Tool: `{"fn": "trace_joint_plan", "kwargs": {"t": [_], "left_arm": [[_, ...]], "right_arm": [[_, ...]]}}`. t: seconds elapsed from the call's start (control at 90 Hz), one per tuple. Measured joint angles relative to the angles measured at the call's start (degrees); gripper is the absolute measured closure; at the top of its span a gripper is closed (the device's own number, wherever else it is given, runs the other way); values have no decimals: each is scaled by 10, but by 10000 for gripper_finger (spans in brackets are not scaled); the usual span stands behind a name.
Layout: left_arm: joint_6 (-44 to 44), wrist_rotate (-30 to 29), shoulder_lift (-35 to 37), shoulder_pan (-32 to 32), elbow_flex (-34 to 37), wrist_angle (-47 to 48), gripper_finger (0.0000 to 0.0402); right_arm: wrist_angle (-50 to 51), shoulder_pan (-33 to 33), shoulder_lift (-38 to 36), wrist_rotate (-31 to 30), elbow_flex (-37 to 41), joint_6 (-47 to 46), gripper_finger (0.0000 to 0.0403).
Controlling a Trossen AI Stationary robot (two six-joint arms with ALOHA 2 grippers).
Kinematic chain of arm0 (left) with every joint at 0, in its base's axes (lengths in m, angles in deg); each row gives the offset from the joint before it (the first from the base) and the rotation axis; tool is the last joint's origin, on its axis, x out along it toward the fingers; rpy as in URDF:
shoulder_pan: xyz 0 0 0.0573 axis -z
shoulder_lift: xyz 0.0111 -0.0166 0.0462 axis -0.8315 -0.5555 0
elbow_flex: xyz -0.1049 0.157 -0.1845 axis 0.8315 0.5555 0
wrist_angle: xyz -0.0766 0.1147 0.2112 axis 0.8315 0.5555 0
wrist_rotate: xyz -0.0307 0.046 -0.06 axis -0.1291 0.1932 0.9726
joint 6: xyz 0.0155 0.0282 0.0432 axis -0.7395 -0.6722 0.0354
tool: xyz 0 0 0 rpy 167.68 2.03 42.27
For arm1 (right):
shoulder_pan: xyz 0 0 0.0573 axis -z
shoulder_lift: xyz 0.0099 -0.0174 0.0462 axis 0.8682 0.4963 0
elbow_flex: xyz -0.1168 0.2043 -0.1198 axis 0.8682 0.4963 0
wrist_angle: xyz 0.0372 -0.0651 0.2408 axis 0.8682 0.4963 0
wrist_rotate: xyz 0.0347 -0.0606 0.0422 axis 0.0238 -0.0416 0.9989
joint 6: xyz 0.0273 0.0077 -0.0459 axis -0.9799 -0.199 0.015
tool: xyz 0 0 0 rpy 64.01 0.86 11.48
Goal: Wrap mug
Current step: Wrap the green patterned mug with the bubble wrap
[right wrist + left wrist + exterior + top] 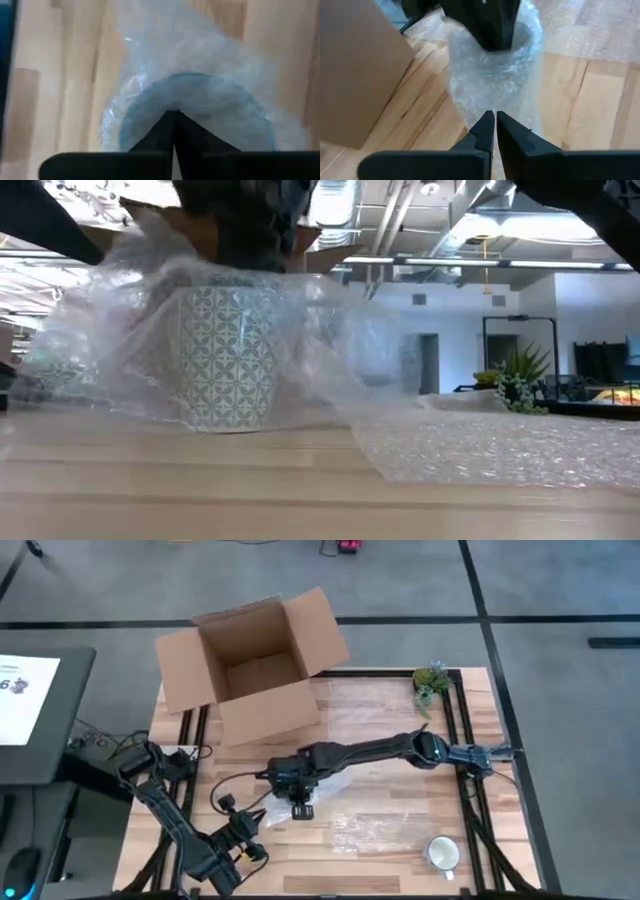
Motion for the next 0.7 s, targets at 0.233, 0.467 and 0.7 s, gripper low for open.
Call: {"fn": "trace_joint_plan", "kwargs": {"t": [0.233, 0.467, 0.7], "left_arm": [[1, 0, 0, 0, 0, -1, 400], [2, -1, 0, 0, 0, -15, 400], [-45, -5, 0, 0, -39, -19, 400]], "right_arm": [[25, 0, -10, -11, -3, -5, 403], [7, 1, 7, -23, 12, -6, 403], [-9, 11, 67, -17, 9, -6, 403]]}}
